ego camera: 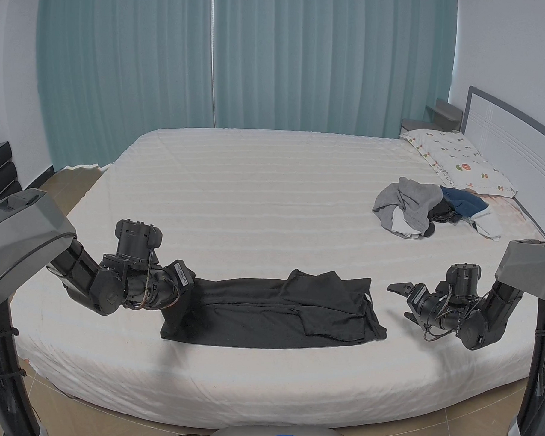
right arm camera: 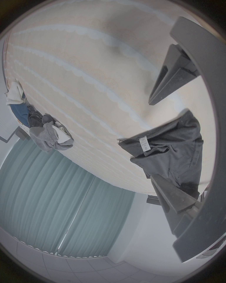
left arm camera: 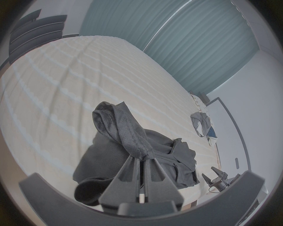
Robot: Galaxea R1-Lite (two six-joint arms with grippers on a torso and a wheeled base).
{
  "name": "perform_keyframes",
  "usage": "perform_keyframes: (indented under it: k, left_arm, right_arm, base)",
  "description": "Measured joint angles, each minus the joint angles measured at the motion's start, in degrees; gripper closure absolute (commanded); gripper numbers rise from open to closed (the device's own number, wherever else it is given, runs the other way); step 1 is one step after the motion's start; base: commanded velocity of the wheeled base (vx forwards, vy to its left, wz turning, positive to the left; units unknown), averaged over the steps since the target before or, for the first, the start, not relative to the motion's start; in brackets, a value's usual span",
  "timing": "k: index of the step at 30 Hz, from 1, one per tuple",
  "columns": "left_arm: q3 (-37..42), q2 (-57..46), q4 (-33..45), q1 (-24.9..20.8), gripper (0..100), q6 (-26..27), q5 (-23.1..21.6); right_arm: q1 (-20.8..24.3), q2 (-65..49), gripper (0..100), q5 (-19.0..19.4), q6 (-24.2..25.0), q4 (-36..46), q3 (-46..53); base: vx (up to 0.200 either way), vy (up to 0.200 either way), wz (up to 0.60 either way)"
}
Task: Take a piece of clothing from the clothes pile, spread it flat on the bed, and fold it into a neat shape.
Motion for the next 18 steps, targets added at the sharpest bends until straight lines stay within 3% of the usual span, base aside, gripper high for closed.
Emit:
perform_keyframes:
  k: [12, 18]
  left_arm:
    - [-11.2, 0.6, 13.1, -6.5, 100, 0.0, 3.1]
    - [-16.1, 2.7, 15.6, -9.4, 100, 0.0, 4.6]
  right_arm:
    - [0.0, 0.0, 0, 0.0, 0.0, 0.0, 0.0]
    - [0.2, 0.1, 0, 0.0, 0.0, 0.0, 0.1]
  base:
    - [0.000, -0.200, 0.00]
    - [0.000, -0.200, 0.00]
